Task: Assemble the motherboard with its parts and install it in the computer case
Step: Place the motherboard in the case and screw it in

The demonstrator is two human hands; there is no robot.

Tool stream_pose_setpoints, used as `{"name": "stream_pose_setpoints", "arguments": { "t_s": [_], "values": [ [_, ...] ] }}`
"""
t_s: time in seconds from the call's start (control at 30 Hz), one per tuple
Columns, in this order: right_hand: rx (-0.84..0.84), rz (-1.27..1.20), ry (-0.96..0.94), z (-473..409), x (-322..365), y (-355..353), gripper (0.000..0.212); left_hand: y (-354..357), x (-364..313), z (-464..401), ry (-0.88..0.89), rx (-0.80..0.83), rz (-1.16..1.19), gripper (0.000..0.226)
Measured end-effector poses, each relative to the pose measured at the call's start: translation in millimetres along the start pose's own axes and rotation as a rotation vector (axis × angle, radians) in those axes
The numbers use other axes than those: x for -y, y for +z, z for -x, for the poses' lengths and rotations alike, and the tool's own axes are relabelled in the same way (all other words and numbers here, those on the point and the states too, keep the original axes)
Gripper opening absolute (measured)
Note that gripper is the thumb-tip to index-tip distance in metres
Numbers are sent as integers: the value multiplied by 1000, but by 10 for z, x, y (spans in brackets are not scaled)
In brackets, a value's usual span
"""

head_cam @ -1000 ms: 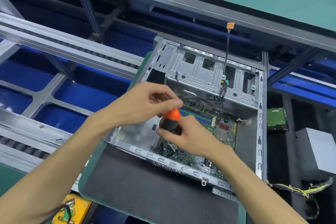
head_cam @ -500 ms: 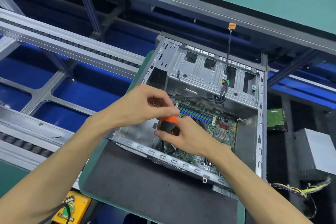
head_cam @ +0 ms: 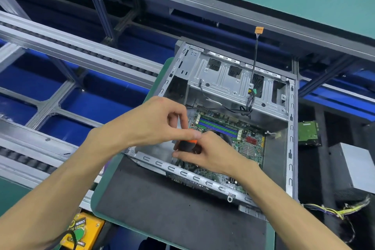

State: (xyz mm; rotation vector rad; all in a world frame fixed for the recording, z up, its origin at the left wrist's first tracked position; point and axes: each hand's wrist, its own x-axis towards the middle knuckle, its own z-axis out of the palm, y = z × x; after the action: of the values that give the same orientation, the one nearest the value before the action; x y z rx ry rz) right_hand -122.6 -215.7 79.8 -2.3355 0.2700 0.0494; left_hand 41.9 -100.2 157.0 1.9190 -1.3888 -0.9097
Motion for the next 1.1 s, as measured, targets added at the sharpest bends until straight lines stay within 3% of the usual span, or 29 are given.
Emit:
{"name": "stream_pose_setpoints", "arguments": {
  "t_s": [0.07,0.17,0.27,0.43,0.6,0.73,0.87,1.1],
  "values": [
    [4,21,-8,3,9,0,53,-19,-77,31,12,40,-82,35],
    [-53,-1,-39,40,40,4,33,-59,-229,80,98,183,-197,12],
    [-95,-73,-93,73,58,-2,22,-70,-358,143,113,281,-358,27],
    [-64,-28,-63,46,104,25,28,-12,-514,165,24,78,-728,43],
    [-101,-40,-89,48,161,7,25,62,-537,174,17,48,-877,29],
    [-102,-139,-93,99,189,-47,11,73,-532,218,-47,-38,-979,49],
    [-48,-150,-74,133,188,-42,23,167,-541,254,-23,-85,-1103,58],
    [-28,-252,-87,224,244,-21,16,213,-575,311,45,50,-950,41]
  ]
}}
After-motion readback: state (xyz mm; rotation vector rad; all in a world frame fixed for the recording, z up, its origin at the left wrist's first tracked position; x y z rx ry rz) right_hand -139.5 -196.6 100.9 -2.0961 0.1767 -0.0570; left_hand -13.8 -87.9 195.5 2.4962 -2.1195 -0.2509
